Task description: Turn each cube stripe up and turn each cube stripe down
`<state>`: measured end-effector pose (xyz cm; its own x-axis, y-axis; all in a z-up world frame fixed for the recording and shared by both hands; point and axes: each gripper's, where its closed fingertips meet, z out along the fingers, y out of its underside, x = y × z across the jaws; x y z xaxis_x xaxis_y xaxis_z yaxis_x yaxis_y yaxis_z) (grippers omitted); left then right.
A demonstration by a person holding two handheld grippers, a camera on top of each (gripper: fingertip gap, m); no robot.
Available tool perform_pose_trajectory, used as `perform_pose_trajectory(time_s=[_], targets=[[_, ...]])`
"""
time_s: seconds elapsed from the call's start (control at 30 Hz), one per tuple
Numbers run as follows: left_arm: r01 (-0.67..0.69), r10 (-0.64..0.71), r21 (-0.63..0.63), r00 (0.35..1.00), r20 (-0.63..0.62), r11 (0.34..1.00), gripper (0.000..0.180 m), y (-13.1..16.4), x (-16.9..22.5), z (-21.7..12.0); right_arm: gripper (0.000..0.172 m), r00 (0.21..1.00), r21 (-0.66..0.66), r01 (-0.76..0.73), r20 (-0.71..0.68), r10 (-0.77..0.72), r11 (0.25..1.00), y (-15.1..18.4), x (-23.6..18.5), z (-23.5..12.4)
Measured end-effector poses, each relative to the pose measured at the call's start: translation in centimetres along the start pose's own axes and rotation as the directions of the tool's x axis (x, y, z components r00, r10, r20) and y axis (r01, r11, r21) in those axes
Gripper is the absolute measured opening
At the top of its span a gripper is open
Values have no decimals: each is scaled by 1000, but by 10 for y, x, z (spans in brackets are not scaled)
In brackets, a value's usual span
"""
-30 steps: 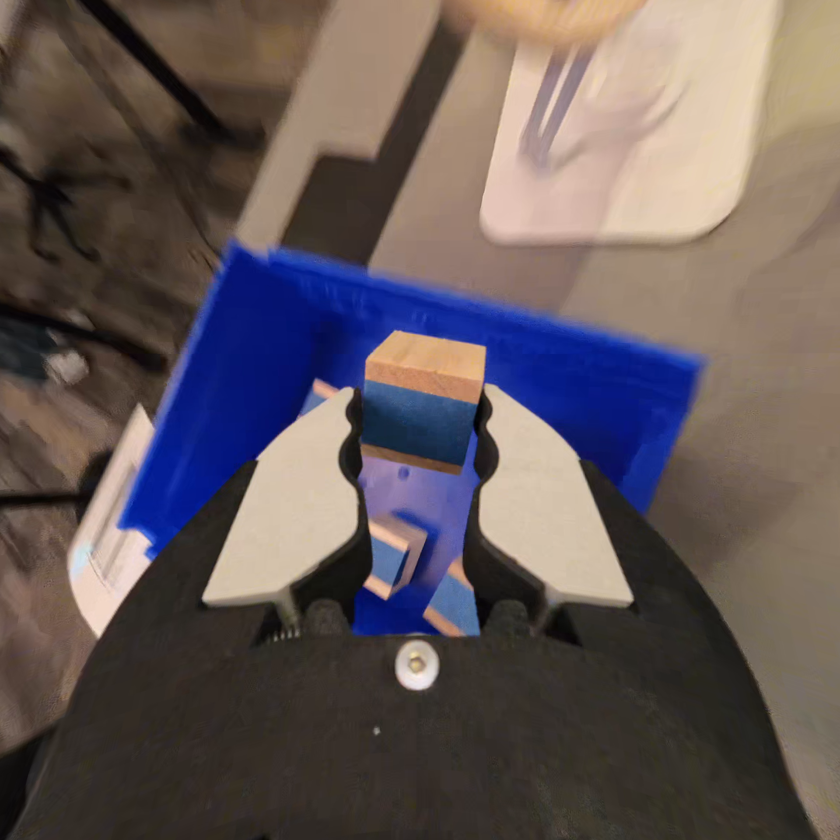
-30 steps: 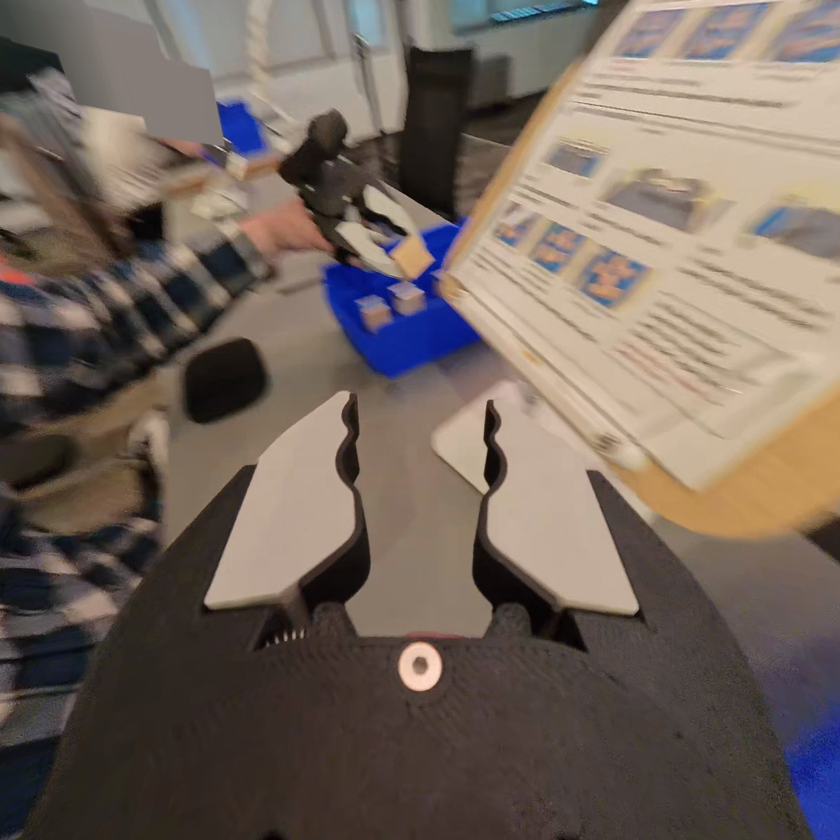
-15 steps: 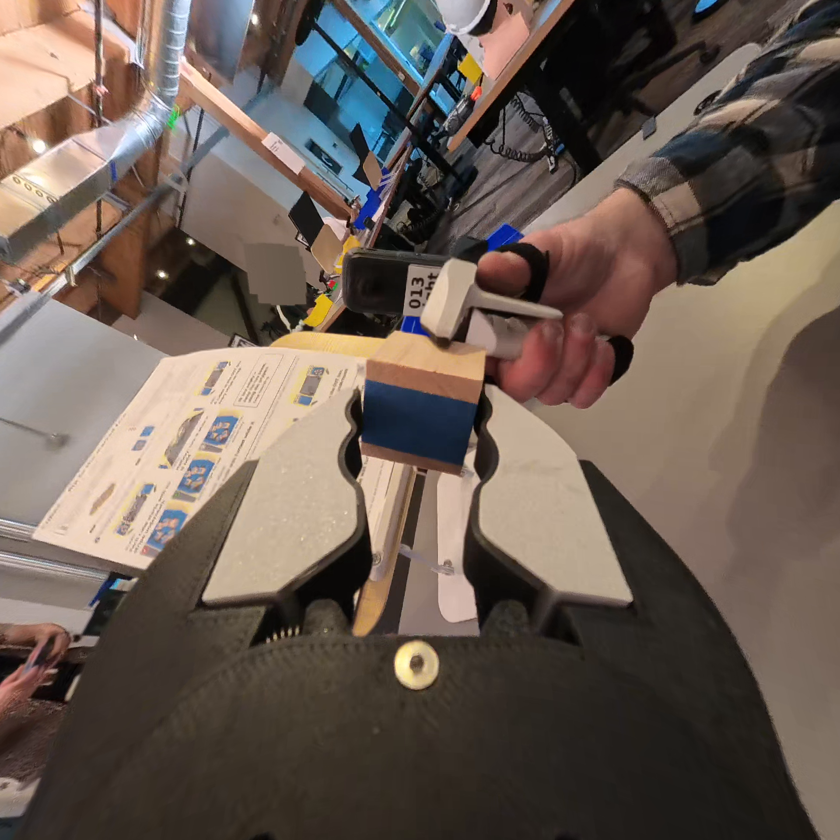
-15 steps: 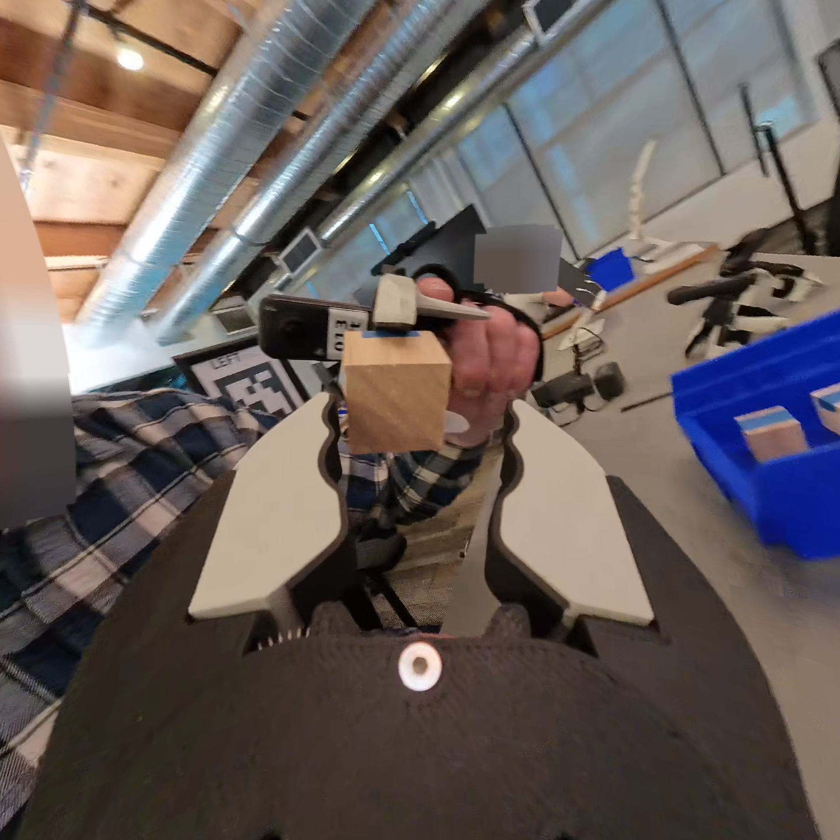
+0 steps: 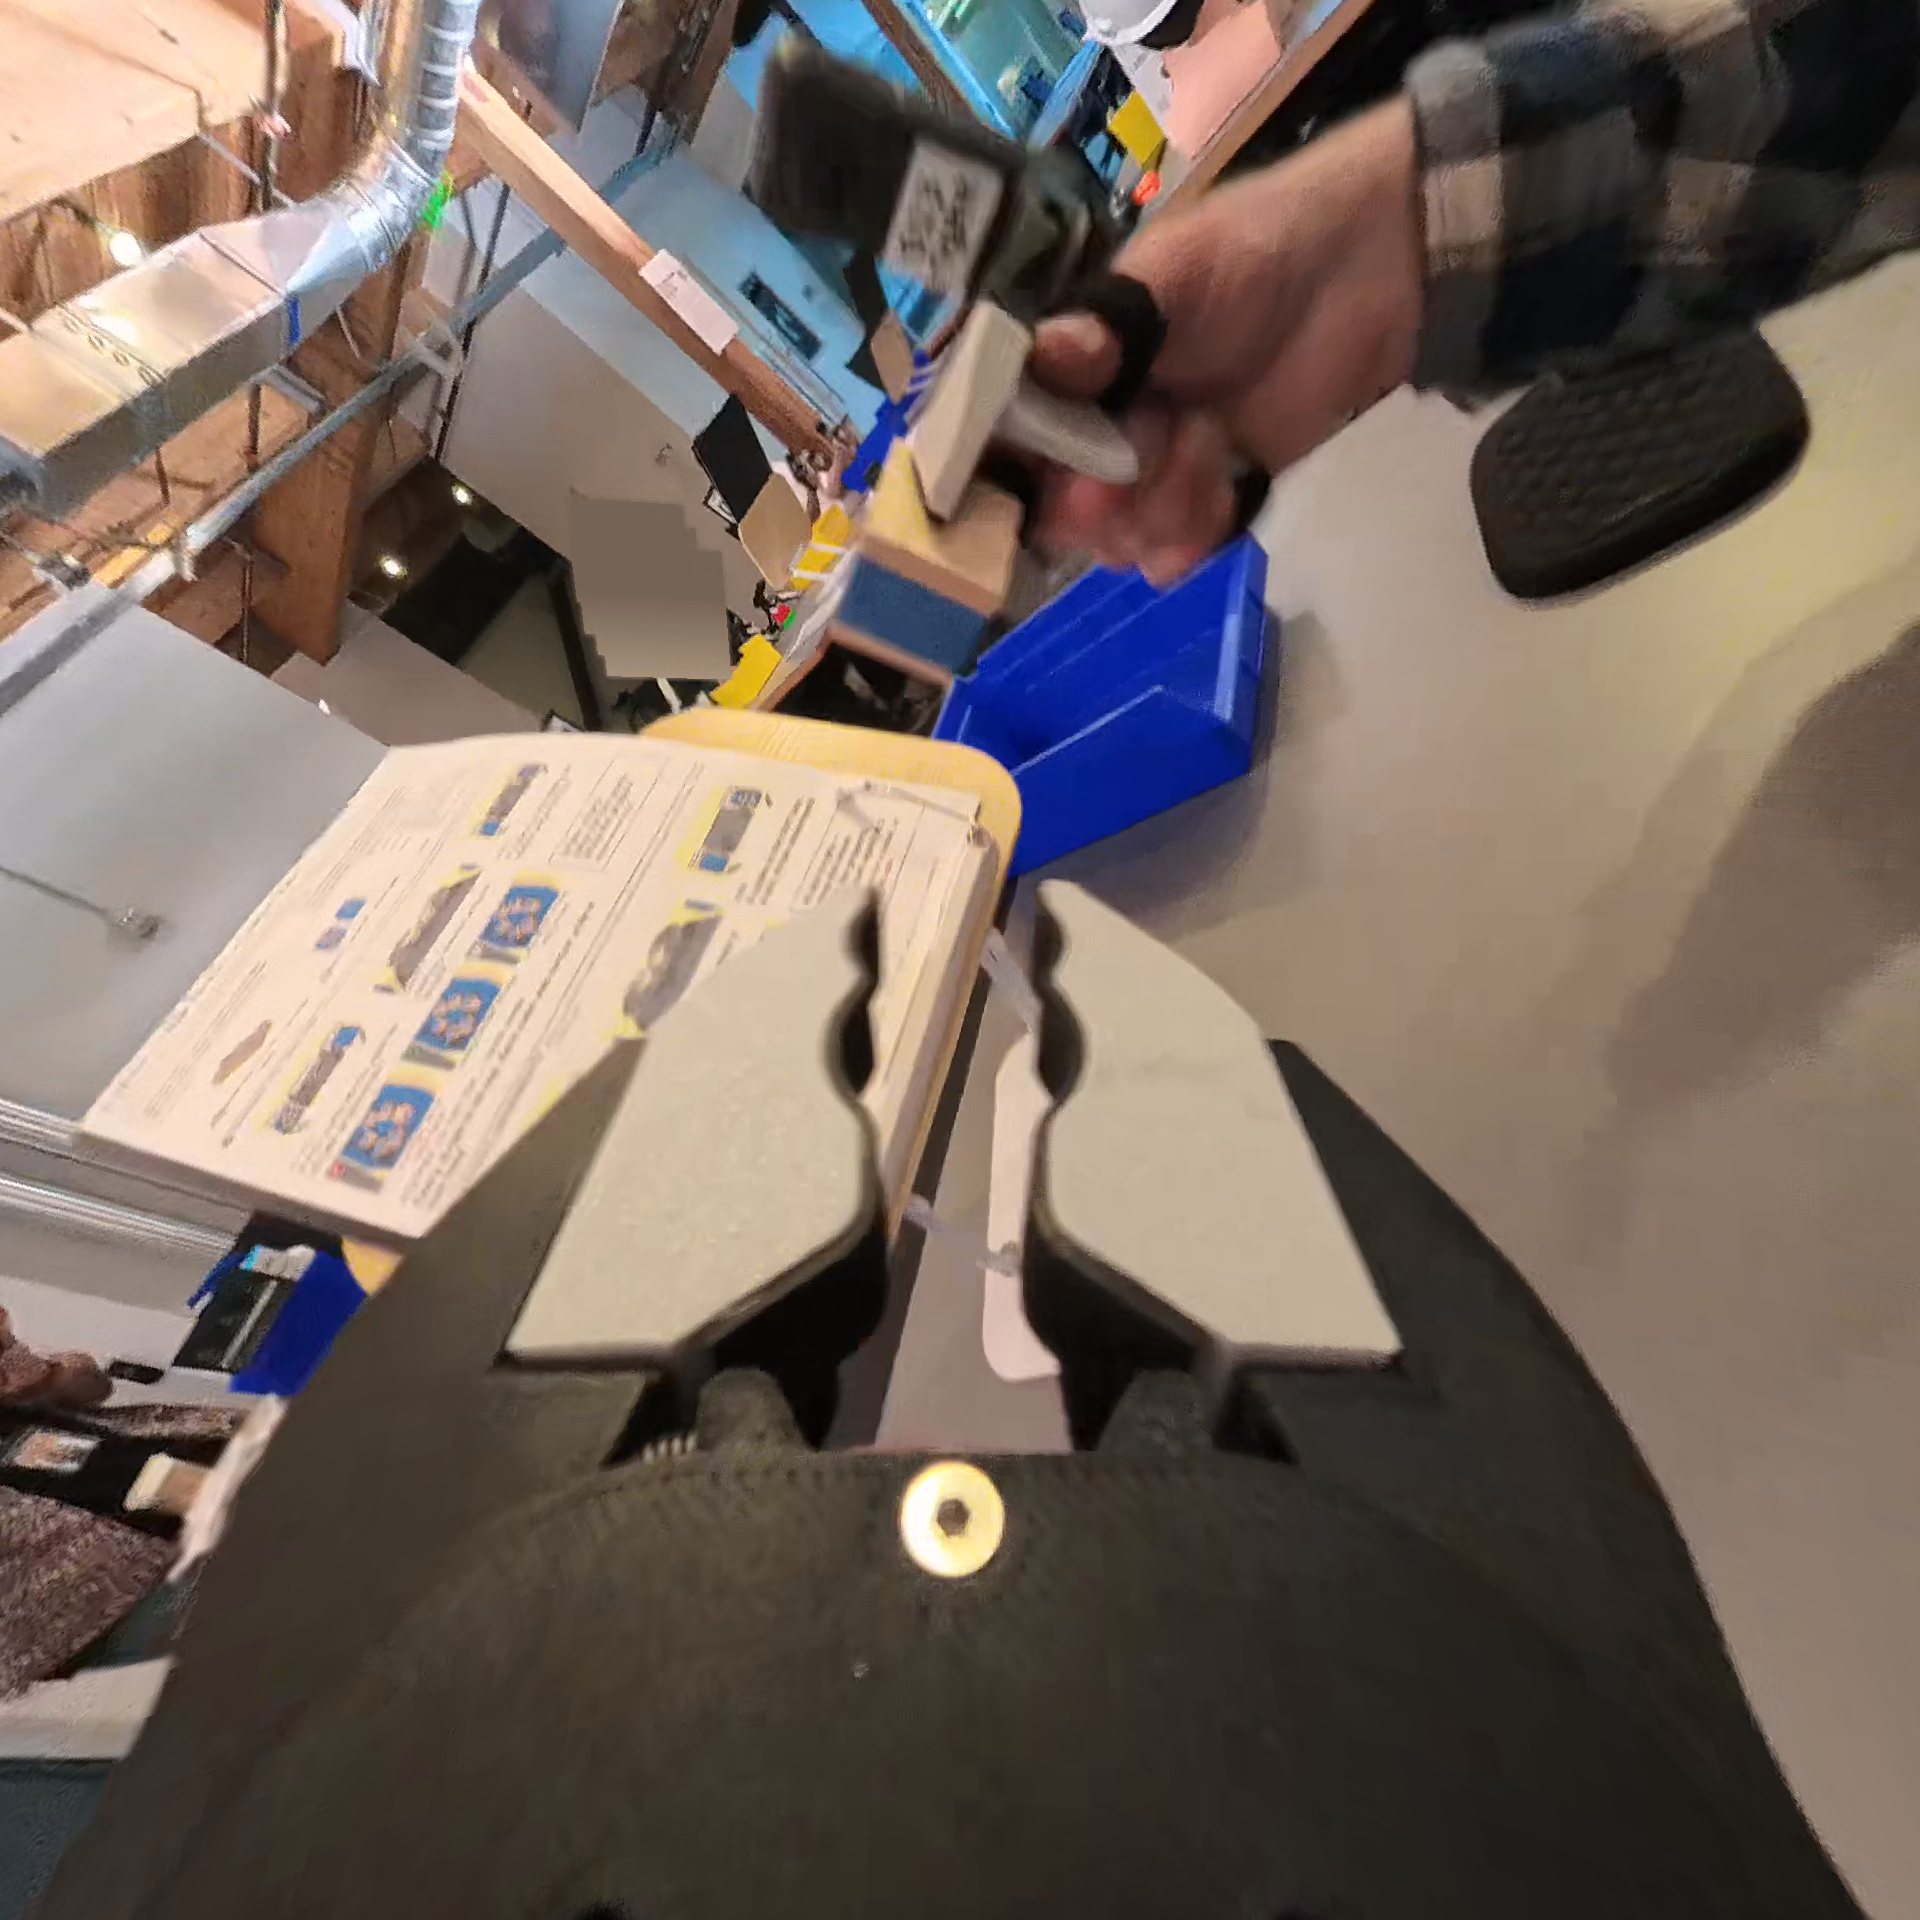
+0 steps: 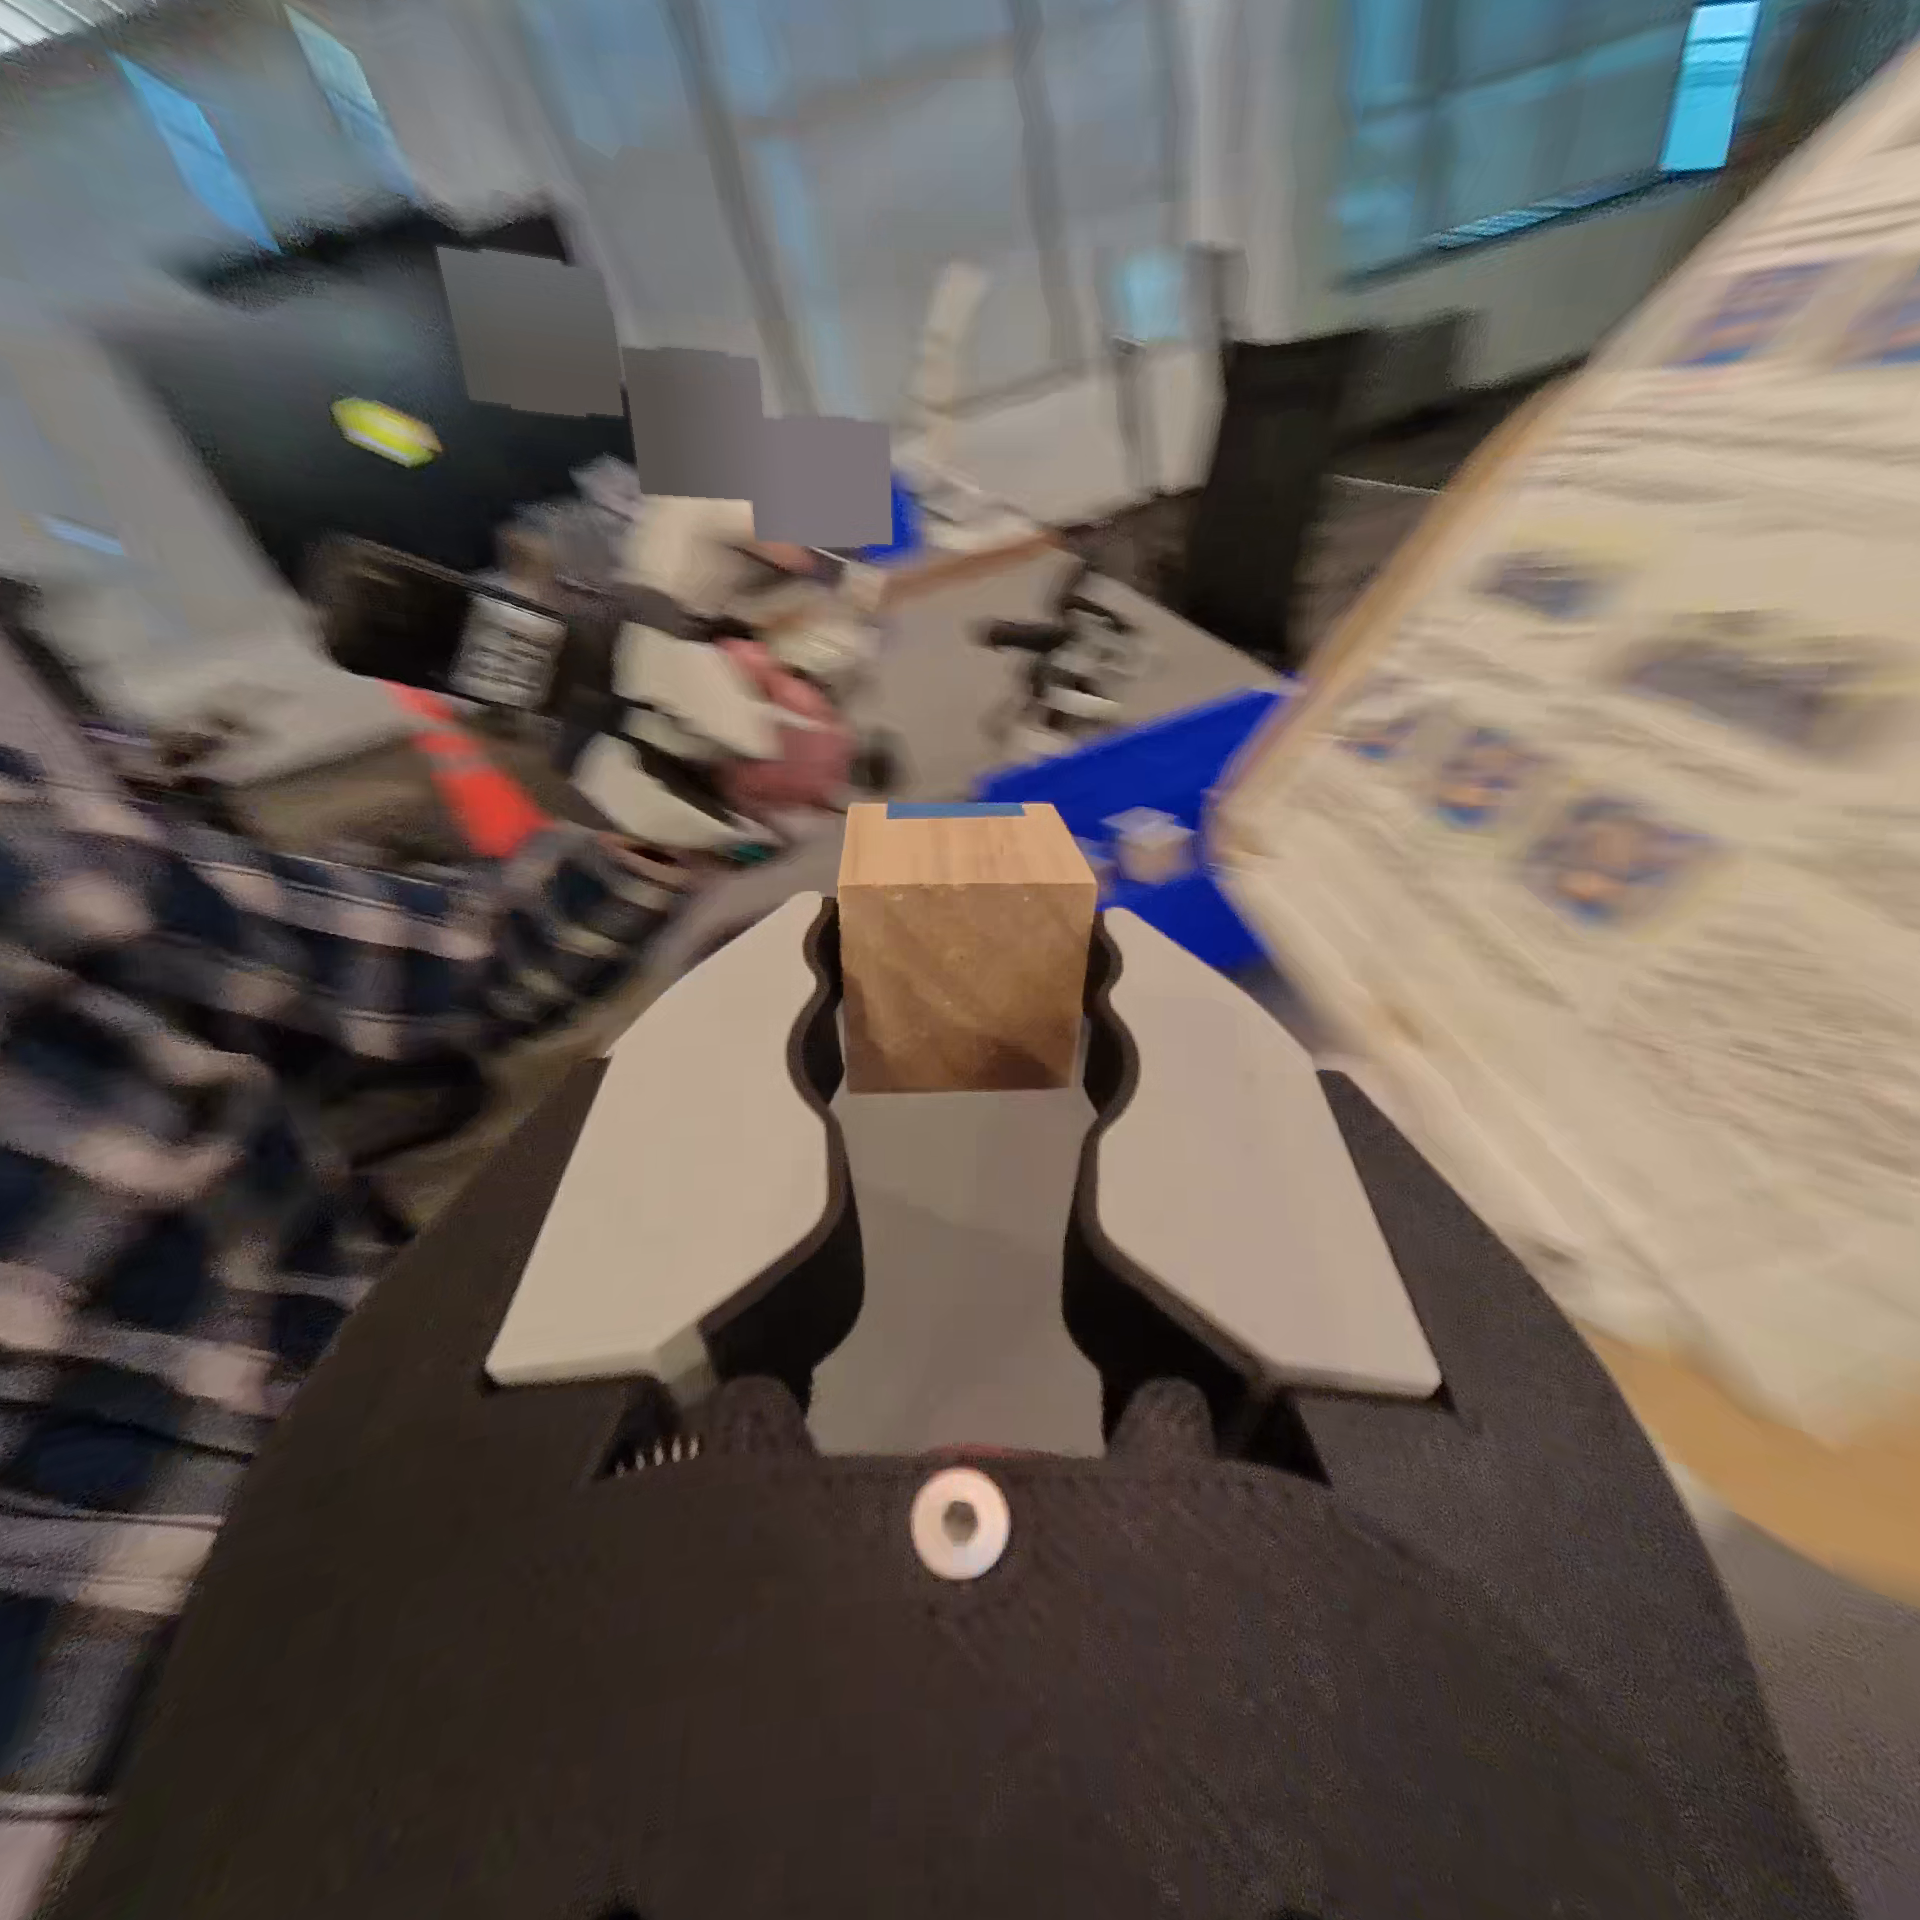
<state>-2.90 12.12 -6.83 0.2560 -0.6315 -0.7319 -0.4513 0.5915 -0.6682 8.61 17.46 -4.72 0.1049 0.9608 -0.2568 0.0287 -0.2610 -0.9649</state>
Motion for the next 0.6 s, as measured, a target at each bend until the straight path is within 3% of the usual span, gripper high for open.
perform_pose_trajectory(time_s=[0.07,0.13,0.2,0.27,0.43,0.53,0.6], targets=[[33,-33,-29,999,-12,999,1,14,-1,-7,45,963,-108,83,-248,-108,991,-12,50,-50],[59,-59,-56,998,2,997,0,26,-3,-13,45,844,-254,88,-494,-208,963,-19,107,-108],[81,-81,-88,997,8,993,0,37,-3,-15,45,685,-397,-14,-672,-280,918,-15,162,-169],[102,-102,-136,995,7,985,0,50,-1,-14,45,562,-436,-165,-779,-279,885,-3,208,-219],[115,-120,-184,993,-16,976,0,69,7,-6,45,400,-345,-480,-904,-149,807,64,297,-269],[122,-128,-204,992,-16,971,0,75,8,-4,45,333,-292,-603,-938,-98,743,107,334,-272],[131,-137,-210,990,-17,969,0,79,7,-8,45,291,-311,-674,-945,-146,670,132,353,-277]])
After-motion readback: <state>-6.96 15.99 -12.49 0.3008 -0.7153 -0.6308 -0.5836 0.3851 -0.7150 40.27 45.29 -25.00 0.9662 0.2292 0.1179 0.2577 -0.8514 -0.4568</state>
